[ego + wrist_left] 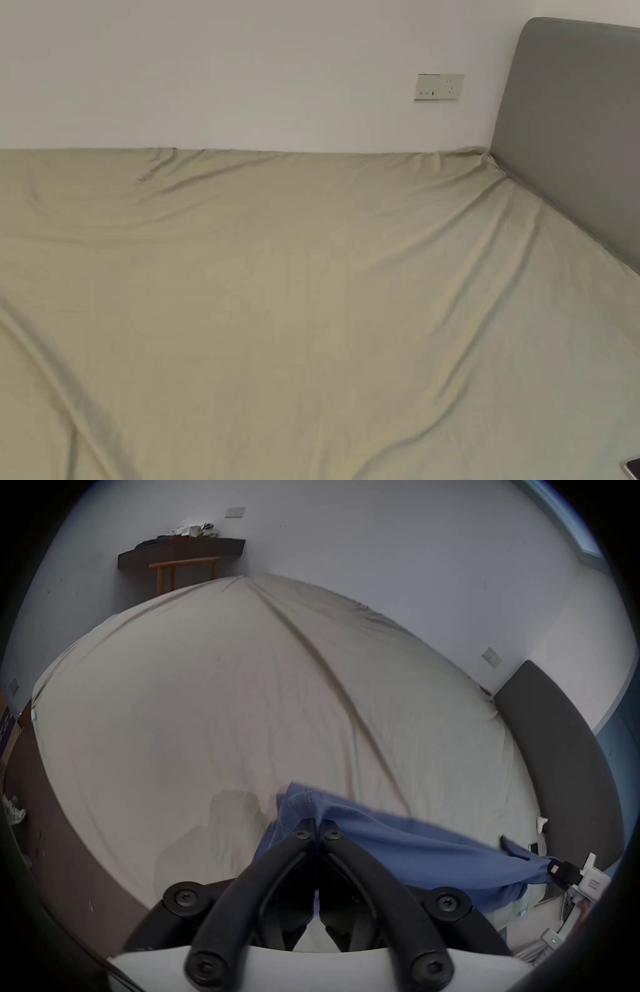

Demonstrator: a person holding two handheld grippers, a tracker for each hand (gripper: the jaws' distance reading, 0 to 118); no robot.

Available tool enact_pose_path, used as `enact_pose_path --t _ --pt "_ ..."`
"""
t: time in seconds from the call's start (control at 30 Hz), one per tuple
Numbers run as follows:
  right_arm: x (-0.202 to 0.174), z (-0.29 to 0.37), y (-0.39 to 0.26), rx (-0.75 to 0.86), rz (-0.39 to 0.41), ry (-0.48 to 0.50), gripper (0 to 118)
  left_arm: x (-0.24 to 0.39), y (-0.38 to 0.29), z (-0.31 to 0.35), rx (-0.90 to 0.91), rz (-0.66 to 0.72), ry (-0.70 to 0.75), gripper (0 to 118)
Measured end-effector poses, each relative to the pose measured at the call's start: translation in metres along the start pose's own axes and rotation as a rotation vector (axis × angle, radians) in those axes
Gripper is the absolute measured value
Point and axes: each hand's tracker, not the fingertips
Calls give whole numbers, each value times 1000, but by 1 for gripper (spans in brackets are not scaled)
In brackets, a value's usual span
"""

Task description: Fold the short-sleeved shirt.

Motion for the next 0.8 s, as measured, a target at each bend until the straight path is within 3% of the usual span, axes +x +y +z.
enact_pose_path --t 0.13,0.23,0.27,0.33,0.37,0.43,0.47,0.5,0.57,0.63,0.8 --pt "1 -22 -21 -65 -39 -41 6 -10 -18 -24 -72 38 35 0" --pt "-5 -35 -26 -69 -2 -96 12 -11 -26 -40 -95 -1 63 1" --pt "-5 -39 -27 -78 22 -106 23 -11 -29 -45 -100 -10 60 7" --pt "-9 -45 -30 -91 62 -168 53 -14 -33 -54 -99 -6 67 38" --pt "-9 -44 -30 -84 75 -184 60 -17 -32 -53 -72 18 27 46" --pt "-9 -33 -25 -53 62 -188 60 -17 -26 -46 -70 85 -19 70" --pt "-8 -21 -20 13 33 -173 60 -16 -21 -41 -73 97 -20 71" --pt "-7 -9 -15 84 10 -166 60 -16 -17 -33 -66 94 -24 58" --pt "-2 17 -1 204 -15 -140 52 -13 -8 -14 11 54 -26 0" --pt "-1 40 11 278 -23 -76 1 -12 -2 -2 94 38 11 0" --pt "-9 61 16 336 -44 -21 1 -21 6 7 76 41 -72 0"
